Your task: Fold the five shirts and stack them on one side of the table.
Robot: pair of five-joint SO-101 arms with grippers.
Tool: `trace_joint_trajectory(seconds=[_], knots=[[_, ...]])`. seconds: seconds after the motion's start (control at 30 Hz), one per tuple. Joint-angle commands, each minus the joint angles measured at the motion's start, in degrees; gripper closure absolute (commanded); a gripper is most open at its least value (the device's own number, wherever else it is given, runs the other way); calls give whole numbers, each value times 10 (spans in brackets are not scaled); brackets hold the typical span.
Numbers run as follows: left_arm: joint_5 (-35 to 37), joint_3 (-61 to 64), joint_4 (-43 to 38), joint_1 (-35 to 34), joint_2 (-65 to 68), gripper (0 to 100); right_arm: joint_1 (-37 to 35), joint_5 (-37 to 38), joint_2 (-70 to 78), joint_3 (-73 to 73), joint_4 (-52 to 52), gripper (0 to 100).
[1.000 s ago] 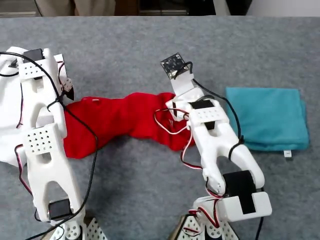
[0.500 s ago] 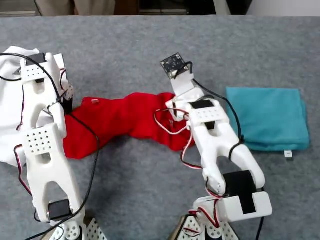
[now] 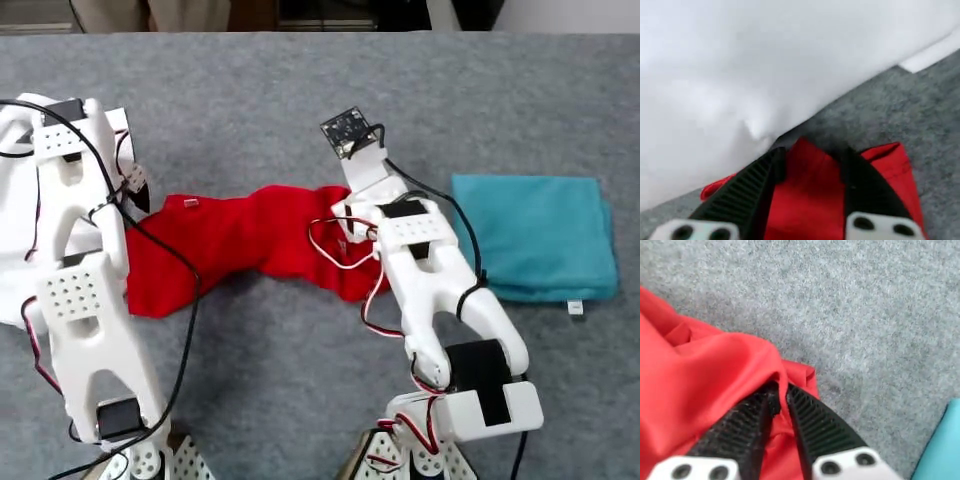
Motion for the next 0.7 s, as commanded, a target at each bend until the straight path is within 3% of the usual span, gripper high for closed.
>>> trace_joint_trajectory(seconds=[0.0, 0.17, 0.43, 0.6, 0.67], knots=[[4, 49, 7, 6, -68, 790, 11, -1, 0, -21, -12, 990], [4, 58, 5, 6, -41, 789, 11, -1, 0, -21, -12, 990], [37, -61, 5, 4, 80, 795, 11, -1, 0, -21, -12, 990], [49, -141, 6, 2, 111, 978, 11, -1, 0, -21, -12, 990], [49, -168, 6, 2, 114, 971, 11, -1, 0, -21, -12, 990]])
